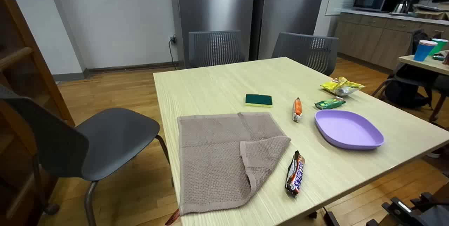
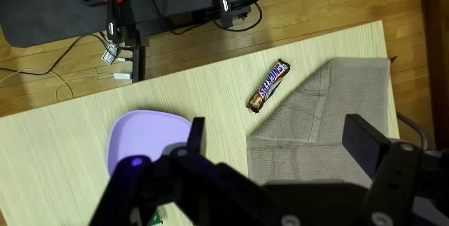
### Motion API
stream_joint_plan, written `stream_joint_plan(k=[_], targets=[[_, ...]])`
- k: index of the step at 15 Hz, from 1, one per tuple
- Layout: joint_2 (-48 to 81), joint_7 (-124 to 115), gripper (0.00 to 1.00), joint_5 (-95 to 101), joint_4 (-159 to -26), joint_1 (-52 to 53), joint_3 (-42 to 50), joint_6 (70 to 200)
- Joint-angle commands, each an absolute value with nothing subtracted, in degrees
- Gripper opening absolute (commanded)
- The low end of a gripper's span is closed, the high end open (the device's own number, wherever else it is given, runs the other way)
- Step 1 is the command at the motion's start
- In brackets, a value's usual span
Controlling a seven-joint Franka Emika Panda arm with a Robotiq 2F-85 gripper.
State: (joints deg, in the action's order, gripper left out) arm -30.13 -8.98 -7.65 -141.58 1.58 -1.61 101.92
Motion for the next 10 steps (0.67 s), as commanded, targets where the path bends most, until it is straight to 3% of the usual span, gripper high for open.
stream_joint_plan(k=[1,10], targets=[[-30.1,-8.8,1.0,-7.8,-141.5,1.1,-2.0,101.8],[-28.2,-10.7,1.0,-7.5,-142.1,0.8,-2.9,107.3]])
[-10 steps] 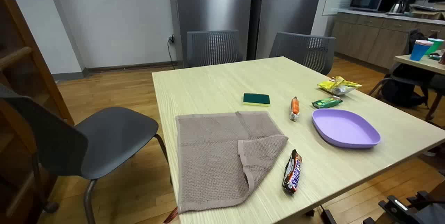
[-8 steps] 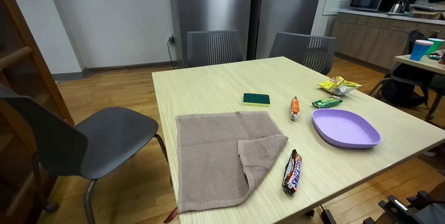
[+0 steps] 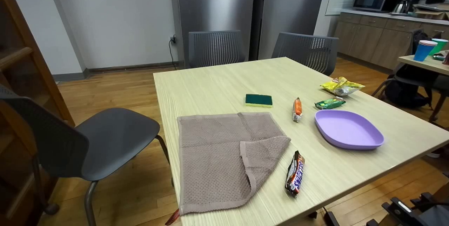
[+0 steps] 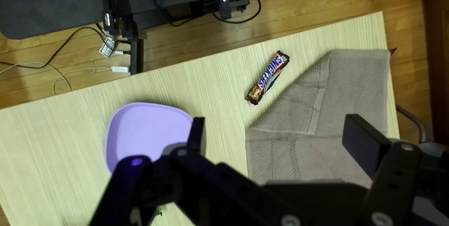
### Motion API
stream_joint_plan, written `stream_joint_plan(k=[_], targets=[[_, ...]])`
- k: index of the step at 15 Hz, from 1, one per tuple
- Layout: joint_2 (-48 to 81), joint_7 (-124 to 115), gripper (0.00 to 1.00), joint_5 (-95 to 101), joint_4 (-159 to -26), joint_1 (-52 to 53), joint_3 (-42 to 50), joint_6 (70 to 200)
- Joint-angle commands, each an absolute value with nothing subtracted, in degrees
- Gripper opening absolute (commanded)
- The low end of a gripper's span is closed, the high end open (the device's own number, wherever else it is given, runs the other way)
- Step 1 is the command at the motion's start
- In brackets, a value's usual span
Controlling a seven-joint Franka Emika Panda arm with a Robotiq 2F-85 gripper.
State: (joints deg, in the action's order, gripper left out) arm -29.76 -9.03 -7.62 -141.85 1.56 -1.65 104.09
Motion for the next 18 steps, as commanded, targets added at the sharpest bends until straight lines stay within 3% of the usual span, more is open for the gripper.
stream_joint_plan(k=[1,18], targets=[[-27.4,-11.1,1.0,-7.5,-142.2,0.7,-3.0,108.8],[-7.2,-23.2,1.0,-1.2,-138.9,-1.5,-2.4,129.1]])
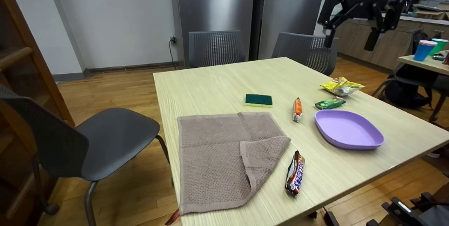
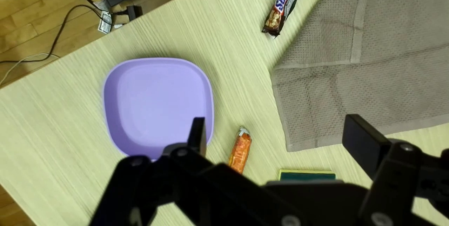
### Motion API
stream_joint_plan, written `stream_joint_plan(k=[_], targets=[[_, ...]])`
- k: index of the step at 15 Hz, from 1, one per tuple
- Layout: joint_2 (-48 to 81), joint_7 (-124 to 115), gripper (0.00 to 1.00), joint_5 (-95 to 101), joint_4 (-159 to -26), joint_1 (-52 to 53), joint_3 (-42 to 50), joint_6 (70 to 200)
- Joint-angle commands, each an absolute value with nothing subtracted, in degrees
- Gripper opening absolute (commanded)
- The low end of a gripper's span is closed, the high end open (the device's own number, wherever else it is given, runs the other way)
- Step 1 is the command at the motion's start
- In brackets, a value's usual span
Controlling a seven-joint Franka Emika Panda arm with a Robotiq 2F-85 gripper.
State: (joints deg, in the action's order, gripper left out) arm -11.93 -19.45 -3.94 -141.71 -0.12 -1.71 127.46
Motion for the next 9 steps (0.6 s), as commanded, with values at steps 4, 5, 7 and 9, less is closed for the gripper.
stream_joint_plan(k=[4,5,7,9], targets=[[-1.2,-27.5,1.0,2.1,-136.6,-1.5,-1.7,131.8],[0.5,-28.9,1.0,3.0,-135.8,-1.4,-1.4,132.1],[3.4,-31.6,1.0,4.9,-134.4,-1.0,-0.8,133.0],[6.0,-34.1,1.0,6.5,-132.9,-0.5,0.0,133.3]])
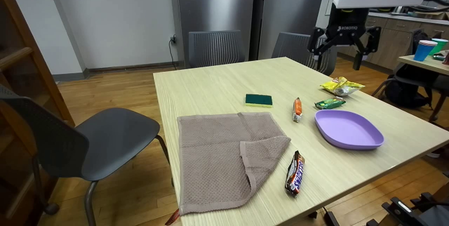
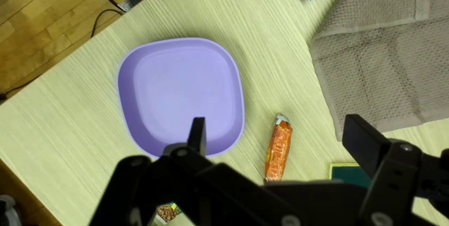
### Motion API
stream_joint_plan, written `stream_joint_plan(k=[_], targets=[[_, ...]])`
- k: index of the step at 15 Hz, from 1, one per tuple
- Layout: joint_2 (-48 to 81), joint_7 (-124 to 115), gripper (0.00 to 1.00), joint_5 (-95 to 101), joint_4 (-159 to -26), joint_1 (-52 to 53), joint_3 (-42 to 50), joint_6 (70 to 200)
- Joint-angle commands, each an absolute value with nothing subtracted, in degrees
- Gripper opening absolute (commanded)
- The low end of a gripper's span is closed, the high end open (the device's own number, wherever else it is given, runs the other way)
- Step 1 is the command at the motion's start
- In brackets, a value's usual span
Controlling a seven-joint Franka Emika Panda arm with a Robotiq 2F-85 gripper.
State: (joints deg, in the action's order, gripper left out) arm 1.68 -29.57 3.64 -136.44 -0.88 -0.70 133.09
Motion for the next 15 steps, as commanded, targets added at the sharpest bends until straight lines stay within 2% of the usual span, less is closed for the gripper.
stream_joint_plan(k=[1,15], targets=[[7.2,-35.5,1.0,7.3,-132.1,-0.2,0.4,133.2],[8.1,-37.9,1.0,6.5,-132.4,0.7,1.9,134.5]])
